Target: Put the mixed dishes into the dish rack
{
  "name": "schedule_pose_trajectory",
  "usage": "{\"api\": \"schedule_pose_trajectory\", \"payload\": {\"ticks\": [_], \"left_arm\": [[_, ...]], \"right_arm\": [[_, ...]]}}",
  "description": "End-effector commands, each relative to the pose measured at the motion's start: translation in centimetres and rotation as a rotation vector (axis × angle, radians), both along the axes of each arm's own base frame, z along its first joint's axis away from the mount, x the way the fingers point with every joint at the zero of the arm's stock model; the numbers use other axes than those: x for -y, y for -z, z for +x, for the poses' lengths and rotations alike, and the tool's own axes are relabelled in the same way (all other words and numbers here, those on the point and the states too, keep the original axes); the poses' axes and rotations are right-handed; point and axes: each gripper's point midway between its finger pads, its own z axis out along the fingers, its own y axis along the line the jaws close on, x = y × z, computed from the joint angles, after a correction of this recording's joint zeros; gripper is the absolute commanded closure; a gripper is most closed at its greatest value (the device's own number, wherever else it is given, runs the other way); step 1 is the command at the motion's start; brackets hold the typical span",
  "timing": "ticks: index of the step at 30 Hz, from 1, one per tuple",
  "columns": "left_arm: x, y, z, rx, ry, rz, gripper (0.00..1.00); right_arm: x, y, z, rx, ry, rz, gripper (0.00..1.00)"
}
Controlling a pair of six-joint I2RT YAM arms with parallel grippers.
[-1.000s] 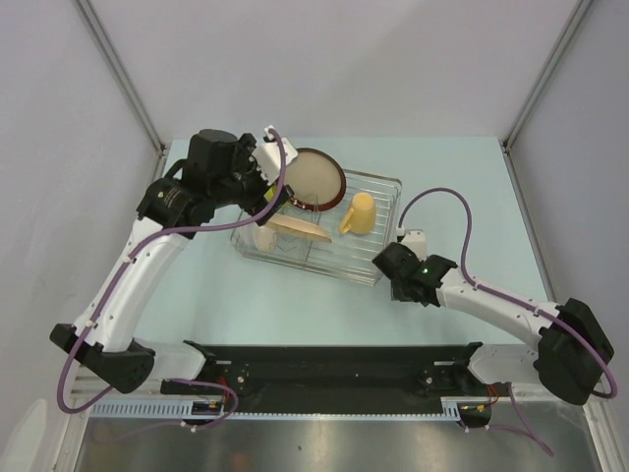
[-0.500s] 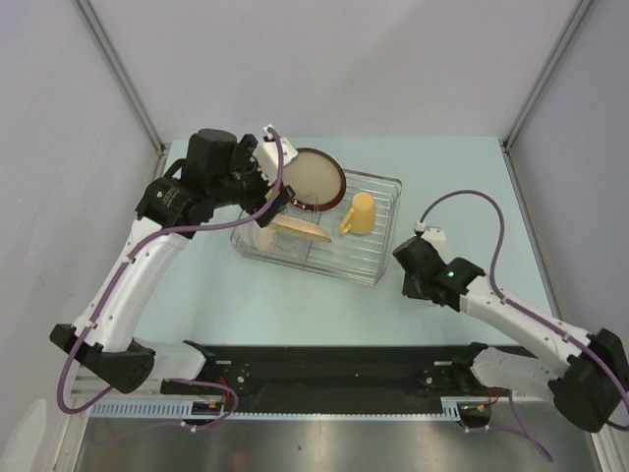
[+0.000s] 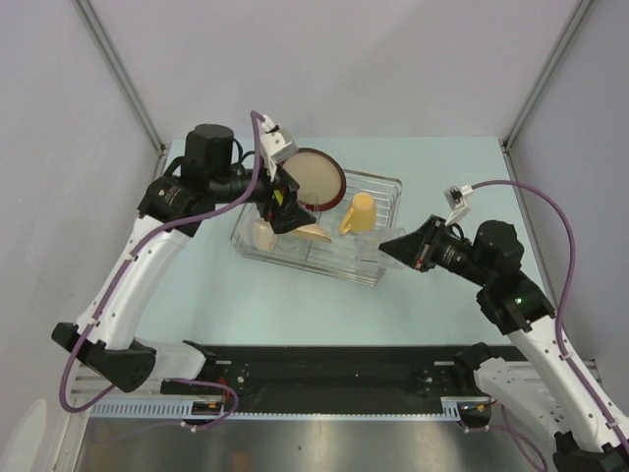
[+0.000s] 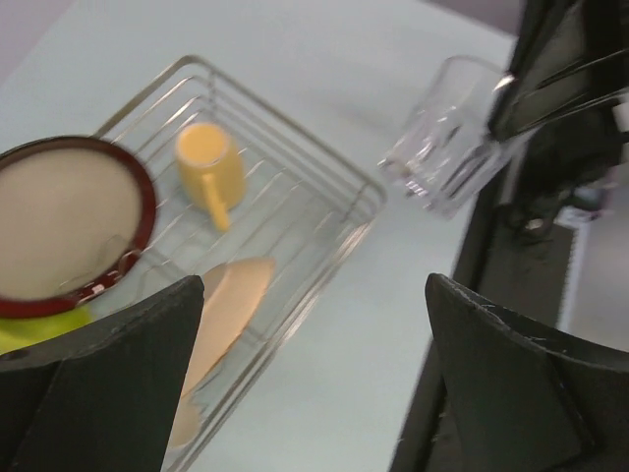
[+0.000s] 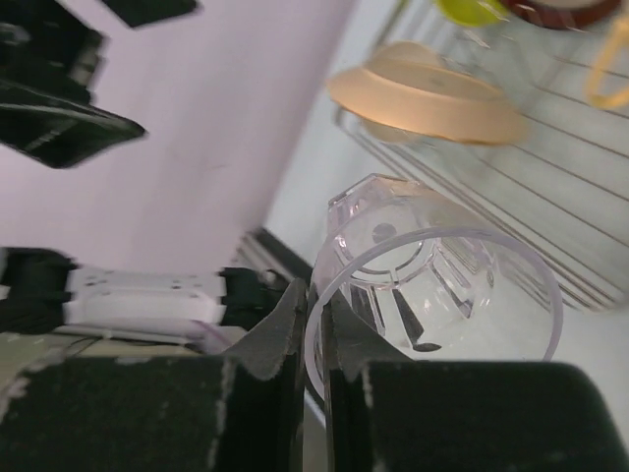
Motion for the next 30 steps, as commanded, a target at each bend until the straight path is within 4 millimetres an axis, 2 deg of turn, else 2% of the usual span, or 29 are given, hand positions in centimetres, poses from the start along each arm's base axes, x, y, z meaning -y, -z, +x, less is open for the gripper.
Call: {"api": "schedule_pose_trajectory", "payload": {"ticks": [1, 3, 4, 5, 7, 8, 9, 10, 11, 12, 19, 30], "left_arm": [[2.3, -3.9, -3.0, -0.196, 0.174, -0.259, 0.0], [2.5, -2.9, -3.2, -0.336, 0.206, -0.318, 0.0], [2.7, -3.9, -3.8, -0.4, 0.258, -0.377, 0.0], [2.6, -2.8, -3.5, -0.457, 0.247, -0.388, 0.0], [2.6, -3.0, -4.1, -0.518, 0.294, -0.423, 0.0], [2.6, -2.0, -4.5, -0.569, 0.309, -0.424, 0.0], [2.5, -1.9, -5.0, -0.646, 0.313, -0.435, 0.0], [2.7, -2.3, -5.1, -0.618, 0.344, -0.453, 0.0], [2.5, -1.2, -5.6, -0.672, 0.363, -0.452, 0.0], [2.6, -1.6, -5.8, -0.671, 0.38, -0.468, 0.0], [2.7, -0.7, -6.0, -0.703, 0.389, -0.464, 0.0], [3.1, 0.6, -6.5, -0.692, 0.399, -0.441, 0.0]], "right_arm": [[-2.8, -8.8, -1.9, 0.18, -0.228, 0.264, 1.0], [-3.2, -10.3, -2.0, 0.203, -0.254, 0.322, 1.0], [-3.6, -10.3, -1.4, 0.19, -0.263, 0.332, 1.0], [-3.8, -11.1, -1.4, 0.223, -0.278, 0.355, 1.0], [-4.2, -11.4, -0.9, 0.211, -0.284, 0.379, 1.0], [-4.4, -11.9, -0.9, 0.23, -0.291, 0.394, 1.0], [-4.5, -12.0, -0.8, 0.229, -0.297, 0.403, 1.0], [-4.9, -11.8, -0.4, 0.221, -0.303, 0.403, 1.0], [-5.1, -11.9, -0.4, 0.224, -0.312, 0.411, 1.0], [-5.4, -11.8, -0.4, 0.218, -0.321, 0.414, 1.0], [-7.2, -11.5, 0.1, 0.213, -0.357, 0.437, 1.0], [-8.5, -12.0, 0.3, 0.222, -0.398, 0.482, 1.0]]}}
